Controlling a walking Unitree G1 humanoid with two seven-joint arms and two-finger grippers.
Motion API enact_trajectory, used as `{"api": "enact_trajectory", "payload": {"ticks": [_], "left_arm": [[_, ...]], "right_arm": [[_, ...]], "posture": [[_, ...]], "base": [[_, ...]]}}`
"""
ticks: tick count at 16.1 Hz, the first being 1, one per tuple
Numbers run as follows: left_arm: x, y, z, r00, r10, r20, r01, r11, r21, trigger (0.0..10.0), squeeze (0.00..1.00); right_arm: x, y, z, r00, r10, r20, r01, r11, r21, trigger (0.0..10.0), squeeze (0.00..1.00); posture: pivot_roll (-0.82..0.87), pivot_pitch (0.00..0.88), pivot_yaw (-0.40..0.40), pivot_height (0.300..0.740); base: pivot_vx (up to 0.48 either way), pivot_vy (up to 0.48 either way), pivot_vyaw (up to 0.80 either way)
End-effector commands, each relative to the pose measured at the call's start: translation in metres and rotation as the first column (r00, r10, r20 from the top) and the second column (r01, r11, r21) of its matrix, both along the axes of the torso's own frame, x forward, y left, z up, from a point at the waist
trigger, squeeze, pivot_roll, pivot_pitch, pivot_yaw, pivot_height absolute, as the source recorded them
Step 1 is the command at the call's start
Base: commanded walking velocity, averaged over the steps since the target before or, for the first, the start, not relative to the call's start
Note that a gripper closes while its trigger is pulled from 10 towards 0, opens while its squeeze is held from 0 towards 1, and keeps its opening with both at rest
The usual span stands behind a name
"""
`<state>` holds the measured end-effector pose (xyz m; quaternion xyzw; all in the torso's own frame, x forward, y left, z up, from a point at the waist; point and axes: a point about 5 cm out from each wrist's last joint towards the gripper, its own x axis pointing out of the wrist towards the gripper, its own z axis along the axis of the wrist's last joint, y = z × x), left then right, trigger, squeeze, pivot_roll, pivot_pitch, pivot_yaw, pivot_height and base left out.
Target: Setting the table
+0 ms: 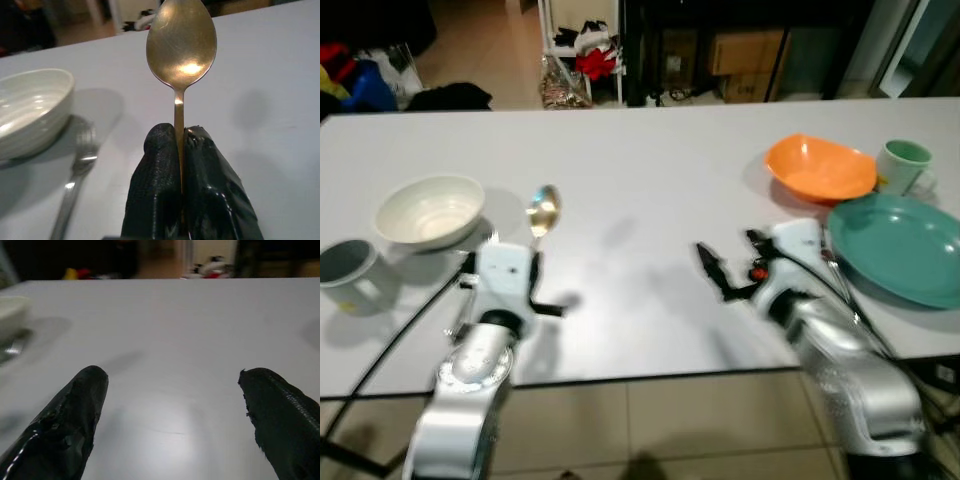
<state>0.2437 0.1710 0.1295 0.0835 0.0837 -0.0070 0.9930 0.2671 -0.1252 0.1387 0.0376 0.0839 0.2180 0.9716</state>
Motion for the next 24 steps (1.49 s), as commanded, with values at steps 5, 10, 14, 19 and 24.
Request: {"api": "enact_trajectory", "payload": {"ticks": [5, 10, 14, 19, 24], "left_arm": [[0.004, -0.004, 0.002, 1.000, -0.001, 0.014, 0.001, 1.000, 0.001, 10.0, 0.00], [0.016, -0.002, 0.001, 1.000, 0.010, -0.013, -0.011, 0.999, -0.036, 10.0, 0.00], [0.038, -0.005, -0.004, 0.997, -0.042, -0.057, 0.040, 0.999, -0.035, 10.0, 0.00], [0.078, 0.003, -0.014, 0.982, -0.068, -0.179, 0.067, 0.998, -0.009, 10.0, 0.00], [0.115, 0.009, -0.012, 0.972, -0.040, -0.231, 0.031, 0.999, -0.042, 10.0, 0.00]], "right_arm": [[-0.001, -0.010, 0.002, 1.000, -0.017, -0.001, 0.017, 1.000, -0.021, 10.0, 0.00], [0.003, -0.009, 0.009, 1.000, 0.004, 0.006, -0.004, 1.000, -0.022, 10.0, 0.00], [0.001, -0.007, 0.013, 0.999, 0.031, 0.005, -0.031, 0.999, -0.016, 10.0, 0.00], [-0.006, -0.002, 0.012, 0.984, 0.175, -0.014, -0.176, 0.982, -0.065, 10.0, 0.00], [-0.023, 0.002, 0.013, 0.894, 0.445, -0.045, -0.447, 0.884, -0.135, 10.0, 0.00]], "posture": [[-0.09, 0.000, 0.044, 0.740], [-0.11, 0.000, 0.049, 0.740], [-0.11, 0.000, 0.046, 0.740], [-0.13, 0.000, 0.042, 0.740], [-0.14, 0.009, 0.033, 0.740]], "base": [[0.000, -0.480, 0.00], [0.000, 0.000, 0.00], [0.000, 0.000, 0.00], [0.000, 0.000, 0.00], [0.000, 0.000, 0.00]]}}
